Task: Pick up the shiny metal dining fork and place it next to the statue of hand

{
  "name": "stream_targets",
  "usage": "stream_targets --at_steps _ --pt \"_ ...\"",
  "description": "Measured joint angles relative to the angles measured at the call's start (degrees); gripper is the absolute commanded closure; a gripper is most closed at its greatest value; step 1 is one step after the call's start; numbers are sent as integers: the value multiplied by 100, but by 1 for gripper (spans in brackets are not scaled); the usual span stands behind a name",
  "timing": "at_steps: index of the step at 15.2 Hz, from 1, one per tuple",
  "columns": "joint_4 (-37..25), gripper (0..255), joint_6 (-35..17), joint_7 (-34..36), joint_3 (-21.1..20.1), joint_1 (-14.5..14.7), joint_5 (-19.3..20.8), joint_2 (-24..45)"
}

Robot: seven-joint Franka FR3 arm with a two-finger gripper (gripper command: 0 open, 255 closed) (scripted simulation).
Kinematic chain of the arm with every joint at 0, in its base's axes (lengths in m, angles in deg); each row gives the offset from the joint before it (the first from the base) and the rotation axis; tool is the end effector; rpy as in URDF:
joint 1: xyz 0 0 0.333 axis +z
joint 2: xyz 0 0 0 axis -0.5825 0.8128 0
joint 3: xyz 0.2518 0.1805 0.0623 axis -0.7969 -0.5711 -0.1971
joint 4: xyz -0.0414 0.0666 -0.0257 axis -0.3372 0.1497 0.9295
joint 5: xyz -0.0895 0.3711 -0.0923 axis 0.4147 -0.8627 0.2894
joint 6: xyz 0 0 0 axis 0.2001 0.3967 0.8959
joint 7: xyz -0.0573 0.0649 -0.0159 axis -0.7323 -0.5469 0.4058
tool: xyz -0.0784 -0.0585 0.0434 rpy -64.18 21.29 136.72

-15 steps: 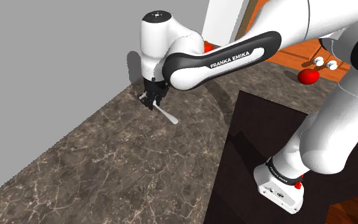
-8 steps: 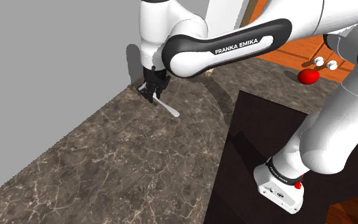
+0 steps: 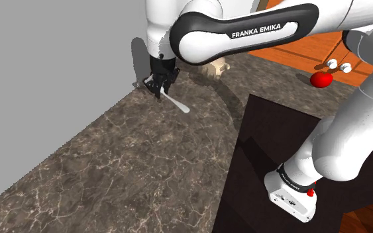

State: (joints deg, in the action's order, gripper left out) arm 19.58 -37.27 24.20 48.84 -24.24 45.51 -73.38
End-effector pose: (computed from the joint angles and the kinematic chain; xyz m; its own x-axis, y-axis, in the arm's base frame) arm 0.5018 0.3146 0.4952 0.9928 0.0299 0.1159 0.0185 -0.9951 0.0976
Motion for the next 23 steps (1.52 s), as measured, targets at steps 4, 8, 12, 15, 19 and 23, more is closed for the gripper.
stream_targets --at_steps 4,8,12,15,19,23 --pt "-163 255 85 -253 105 -129 -11 43" --pt "-277 255 36 -749 323 -401 -28 134" --pt "-548 255 56 -1238 534 -663 -30 321" --pt "-663 255 3 -1622 694 -881 -51 436" --pt "-1019 255 30 -2069 871 -1125 -59 710" --pt "-1589 255 135 -2525 1040 -1367 -58 1121"
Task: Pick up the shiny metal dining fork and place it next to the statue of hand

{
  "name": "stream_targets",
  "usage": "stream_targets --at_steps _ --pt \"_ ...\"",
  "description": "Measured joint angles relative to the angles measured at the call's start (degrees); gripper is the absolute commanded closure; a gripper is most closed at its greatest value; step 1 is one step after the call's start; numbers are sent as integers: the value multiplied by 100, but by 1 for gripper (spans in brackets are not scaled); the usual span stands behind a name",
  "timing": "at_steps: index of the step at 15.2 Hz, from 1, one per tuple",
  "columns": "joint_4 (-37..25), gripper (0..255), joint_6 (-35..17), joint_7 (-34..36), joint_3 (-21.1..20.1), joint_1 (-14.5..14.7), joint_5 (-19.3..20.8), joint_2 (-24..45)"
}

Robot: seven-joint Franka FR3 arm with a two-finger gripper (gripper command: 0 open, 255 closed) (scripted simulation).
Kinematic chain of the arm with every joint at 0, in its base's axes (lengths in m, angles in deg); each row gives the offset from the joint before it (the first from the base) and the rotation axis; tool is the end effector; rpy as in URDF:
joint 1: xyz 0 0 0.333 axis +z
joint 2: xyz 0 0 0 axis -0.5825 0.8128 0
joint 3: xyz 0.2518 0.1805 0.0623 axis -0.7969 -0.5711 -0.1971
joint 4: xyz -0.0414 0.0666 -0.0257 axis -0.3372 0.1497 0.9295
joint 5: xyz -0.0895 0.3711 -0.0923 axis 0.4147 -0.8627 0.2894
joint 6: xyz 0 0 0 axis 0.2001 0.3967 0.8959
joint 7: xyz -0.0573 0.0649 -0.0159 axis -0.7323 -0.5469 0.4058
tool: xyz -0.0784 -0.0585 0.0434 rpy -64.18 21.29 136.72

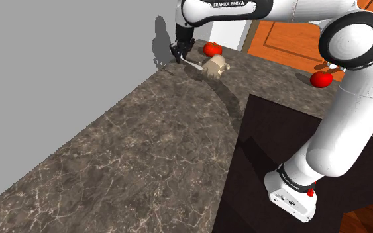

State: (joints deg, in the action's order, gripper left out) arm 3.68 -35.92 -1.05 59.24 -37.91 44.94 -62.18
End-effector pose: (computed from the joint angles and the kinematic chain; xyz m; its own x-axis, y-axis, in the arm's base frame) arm 0.6528 0.0849 0.5047 0.9928 0.0288 0.1159 0.0175 -0.9951 0.0973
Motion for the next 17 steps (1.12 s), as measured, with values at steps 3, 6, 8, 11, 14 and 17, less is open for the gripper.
stream_targets --at_steps 3,6,8,11,14,17 --pt "-506 255 134 -314 106 -164 -4 339" --pt "-466 255 11 -341 123 -188 9 420" --pt "-370 255 -114 -324 127 -190 20 451" --pt "-157 255 -340 -309 137 -208 33 464" --pt "23 255 -549 -273 143 -208 53 497" --pt "187 255 -760 -243 154 -213 77 546"
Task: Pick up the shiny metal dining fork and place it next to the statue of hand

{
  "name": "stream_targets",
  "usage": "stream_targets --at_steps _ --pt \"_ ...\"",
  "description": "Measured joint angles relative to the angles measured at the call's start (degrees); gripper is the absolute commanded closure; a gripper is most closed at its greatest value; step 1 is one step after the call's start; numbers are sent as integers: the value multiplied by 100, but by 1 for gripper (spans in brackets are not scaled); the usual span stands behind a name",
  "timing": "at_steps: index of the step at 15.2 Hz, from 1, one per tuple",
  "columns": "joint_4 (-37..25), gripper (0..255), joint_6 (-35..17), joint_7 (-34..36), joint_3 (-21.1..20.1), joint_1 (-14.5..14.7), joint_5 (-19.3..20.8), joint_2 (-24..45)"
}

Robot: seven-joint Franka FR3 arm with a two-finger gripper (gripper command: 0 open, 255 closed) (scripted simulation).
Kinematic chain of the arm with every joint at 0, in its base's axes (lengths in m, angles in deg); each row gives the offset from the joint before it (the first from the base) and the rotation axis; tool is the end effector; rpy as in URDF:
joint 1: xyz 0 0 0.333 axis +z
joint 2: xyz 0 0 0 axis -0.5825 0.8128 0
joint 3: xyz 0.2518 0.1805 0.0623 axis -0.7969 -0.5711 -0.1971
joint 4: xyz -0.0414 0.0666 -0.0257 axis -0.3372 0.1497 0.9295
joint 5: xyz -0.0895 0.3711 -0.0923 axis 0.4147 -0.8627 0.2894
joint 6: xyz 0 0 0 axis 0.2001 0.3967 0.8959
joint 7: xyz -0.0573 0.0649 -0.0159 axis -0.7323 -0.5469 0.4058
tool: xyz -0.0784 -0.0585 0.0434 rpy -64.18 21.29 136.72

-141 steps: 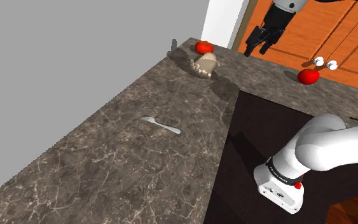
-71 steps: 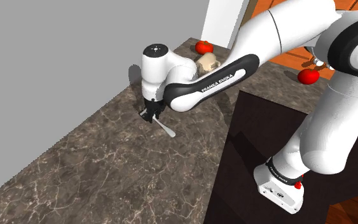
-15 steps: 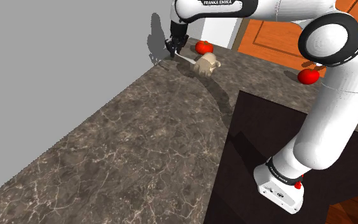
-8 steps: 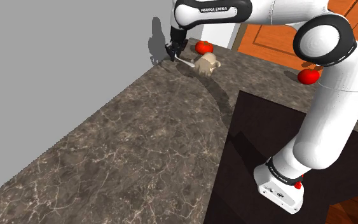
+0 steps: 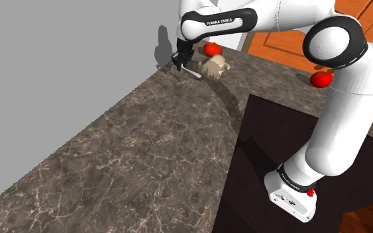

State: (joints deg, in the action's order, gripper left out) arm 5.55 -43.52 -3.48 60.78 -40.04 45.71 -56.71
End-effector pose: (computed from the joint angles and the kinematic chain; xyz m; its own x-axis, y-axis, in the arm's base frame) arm 0.6784 0.0472 0.4378 0.9929 0.0297 0.1151 0.0184 -0.9950 0.0979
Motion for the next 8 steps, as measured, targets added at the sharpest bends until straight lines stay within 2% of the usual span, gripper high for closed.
stream_targets --at_steps 8 --pt "391 255 -542 92 30 0 75 159"
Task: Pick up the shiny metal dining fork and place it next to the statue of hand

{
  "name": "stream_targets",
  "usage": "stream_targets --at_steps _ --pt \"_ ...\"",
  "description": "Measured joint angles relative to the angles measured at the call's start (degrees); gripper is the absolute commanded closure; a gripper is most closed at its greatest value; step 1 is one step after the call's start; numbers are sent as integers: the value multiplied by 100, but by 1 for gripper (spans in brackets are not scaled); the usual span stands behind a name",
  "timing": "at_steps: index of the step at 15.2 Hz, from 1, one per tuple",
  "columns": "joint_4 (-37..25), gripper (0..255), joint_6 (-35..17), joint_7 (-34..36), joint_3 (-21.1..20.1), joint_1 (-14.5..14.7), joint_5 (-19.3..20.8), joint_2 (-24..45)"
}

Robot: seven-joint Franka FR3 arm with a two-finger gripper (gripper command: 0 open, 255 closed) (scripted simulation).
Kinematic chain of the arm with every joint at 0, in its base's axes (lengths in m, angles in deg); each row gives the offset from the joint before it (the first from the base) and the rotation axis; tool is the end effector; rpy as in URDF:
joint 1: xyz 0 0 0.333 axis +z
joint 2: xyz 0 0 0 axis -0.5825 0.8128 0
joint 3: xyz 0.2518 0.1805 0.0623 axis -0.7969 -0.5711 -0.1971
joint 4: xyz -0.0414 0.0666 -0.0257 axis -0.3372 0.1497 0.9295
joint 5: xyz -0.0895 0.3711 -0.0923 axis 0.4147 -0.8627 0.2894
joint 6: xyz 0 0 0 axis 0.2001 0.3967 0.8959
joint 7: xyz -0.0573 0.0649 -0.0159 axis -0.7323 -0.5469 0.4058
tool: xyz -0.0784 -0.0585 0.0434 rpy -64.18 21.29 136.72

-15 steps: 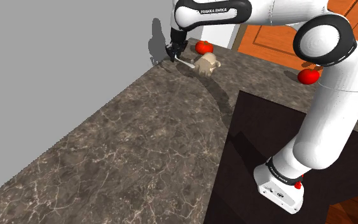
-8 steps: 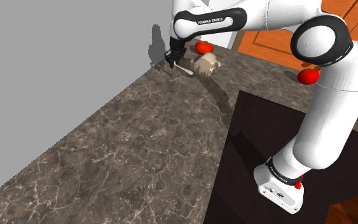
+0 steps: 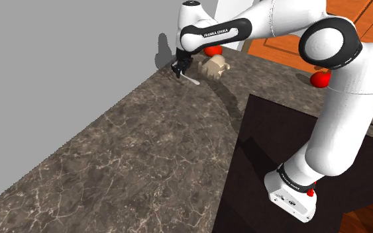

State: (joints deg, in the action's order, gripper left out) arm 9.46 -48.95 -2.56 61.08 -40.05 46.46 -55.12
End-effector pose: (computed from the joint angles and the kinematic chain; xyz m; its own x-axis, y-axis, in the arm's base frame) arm 0.6778 0.0470 0.3953 0.9929 0.0298 0.1152 0.0185 -0.9950 0.0977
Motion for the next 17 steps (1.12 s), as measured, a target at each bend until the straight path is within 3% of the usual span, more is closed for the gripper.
stream_targets --at_steps 17 --pt "432 255 -939 212 96 47 203 525"
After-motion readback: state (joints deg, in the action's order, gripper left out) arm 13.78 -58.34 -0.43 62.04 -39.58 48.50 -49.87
